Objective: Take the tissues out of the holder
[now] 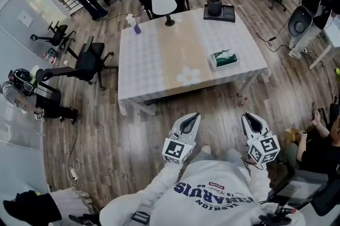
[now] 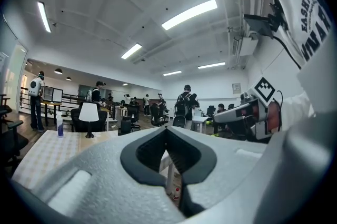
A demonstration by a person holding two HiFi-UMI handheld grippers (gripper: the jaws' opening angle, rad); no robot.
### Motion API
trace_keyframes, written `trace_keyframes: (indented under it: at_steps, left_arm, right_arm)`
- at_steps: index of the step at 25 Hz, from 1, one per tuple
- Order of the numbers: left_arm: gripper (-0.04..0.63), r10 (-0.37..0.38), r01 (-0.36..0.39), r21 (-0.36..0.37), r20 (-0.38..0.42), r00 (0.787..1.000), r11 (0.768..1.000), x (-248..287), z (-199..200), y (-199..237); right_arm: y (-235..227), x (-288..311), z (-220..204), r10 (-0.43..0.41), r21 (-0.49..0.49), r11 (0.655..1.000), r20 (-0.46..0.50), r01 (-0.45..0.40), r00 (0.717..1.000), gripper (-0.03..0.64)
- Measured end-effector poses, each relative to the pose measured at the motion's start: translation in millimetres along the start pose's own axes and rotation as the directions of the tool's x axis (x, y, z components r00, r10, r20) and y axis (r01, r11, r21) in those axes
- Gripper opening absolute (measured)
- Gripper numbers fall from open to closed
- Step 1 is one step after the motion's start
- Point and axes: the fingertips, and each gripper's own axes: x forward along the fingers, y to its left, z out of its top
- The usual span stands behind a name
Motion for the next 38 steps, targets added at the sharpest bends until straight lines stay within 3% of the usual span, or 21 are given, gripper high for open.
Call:
trace_keyframes:
  at_steps: [7,16,28,38]
  left_arm:
    - [0.005,-0.001,0.001,-0.033,-0.018,1.0,0.999,11,-6,16]
    - [0.005,0.131,-0.131,-0.024,-0.01,0.991,0.991,42,-16,64]
    - [0.005,0.225,-0.224,-0.025,0.031,0.974,0.974,141,21,116]
    - [0.005,0.241,-0.24,-0.009,0.027,0.97,0.971,257,40,148]
  right_arm:
    - [-8,15,-8,-0.01,0.035,0.999,-0.023,0.01,1.0,0.055]
    - [-45,88,-2,0.088,0.026,0.996,0.003,-0.088,0.996,0.055]
    - [-121,185,56,0.19,0.011,0.982,0.024,-0.19,0.982,0.055]
    - [-206,256,92,0.25,0.02,0.968,0.048,-0.251,0.967,0.055]
